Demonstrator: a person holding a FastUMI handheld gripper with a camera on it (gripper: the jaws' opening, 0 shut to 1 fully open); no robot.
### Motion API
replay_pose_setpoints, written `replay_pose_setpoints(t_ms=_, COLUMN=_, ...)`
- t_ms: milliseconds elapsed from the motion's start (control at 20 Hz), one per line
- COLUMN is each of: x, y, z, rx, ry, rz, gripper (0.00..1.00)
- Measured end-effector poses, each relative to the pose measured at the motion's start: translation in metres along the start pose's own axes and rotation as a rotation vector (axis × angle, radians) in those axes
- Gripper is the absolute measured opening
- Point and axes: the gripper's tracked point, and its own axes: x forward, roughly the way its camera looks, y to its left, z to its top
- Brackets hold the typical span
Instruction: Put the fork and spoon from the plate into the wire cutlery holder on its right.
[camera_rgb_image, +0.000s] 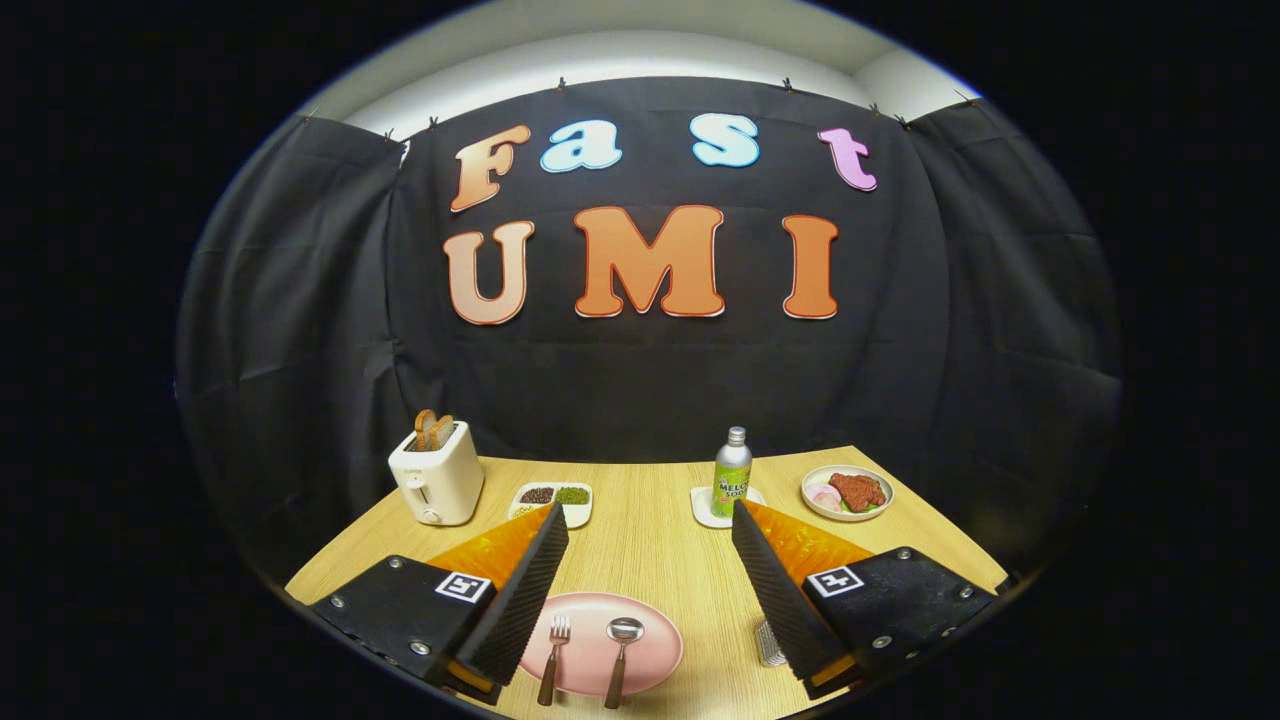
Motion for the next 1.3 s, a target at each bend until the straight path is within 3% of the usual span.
replay_pose_setpoints(t_ms=250, x=0.008, y=-0.001, z=-0.017, rx=-0.008, ry=0.016, rz=-0.003, gripper=0.99)
replay_pose_setpoints(t_ms=750, x=0.029, y=0.005, z=-0.152, rx=-0.026, ry=0.247, rz=-0.013, gripper=0.99)
replay_pose_setpoints(t_ms=1200, x=0.026, y=0.025, z=-0.236, rx=-0.049, ry=0.435, rz=0.036, gripper=0.99)
replay_pose_setpoints(t_ms=1300, x=0.026, y=0.029, z=-0.248, rx=-0.060, ry=0.464, rz=0.042, gripper=0.95)
